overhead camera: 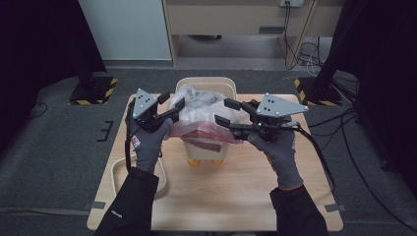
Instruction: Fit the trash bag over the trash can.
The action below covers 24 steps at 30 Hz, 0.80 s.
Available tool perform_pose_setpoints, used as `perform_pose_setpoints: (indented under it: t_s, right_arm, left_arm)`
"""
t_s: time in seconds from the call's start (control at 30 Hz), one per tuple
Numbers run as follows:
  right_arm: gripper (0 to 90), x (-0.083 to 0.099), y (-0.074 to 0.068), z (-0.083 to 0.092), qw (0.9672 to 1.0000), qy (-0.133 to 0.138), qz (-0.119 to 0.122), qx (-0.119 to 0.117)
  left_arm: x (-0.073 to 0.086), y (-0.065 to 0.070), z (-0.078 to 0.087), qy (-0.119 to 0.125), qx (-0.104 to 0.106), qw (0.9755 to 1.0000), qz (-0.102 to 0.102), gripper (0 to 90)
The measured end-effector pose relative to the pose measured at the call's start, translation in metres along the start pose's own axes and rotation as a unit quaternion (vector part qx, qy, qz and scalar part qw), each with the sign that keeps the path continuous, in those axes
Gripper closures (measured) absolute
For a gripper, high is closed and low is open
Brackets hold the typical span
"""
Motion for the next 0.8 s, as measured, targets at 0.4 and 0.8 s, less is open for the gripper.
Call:
perform_pose_setpoints:
  t_s: [0.4,0.8]
  right_arm:
    - [40.2,0.013,-0.018,-0.009,0.9991,-0.019,0.017,-0.034]
    - [90.0,0.018,-0.012,-0.016,0.9987,-0.04,-0.002,-0.032]
  left_arm:
    - [0.0,-0.003,-0.004,0.0,-0.009,0.9999,0.01,41.1]
    - [-0.009,-0.005,0.009,0.03,0.009,0.9995,0.003,41.1]
Point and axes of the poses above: each handheld gripper's, and its own axes: z roughly backward along the jaws, x roughly out of its underside, y roughly to its right, the point moved 6 cm from there along -z, roughly forward along the jaws, and after that the axes turned 3 degrees about z, right-handed, at the moved point
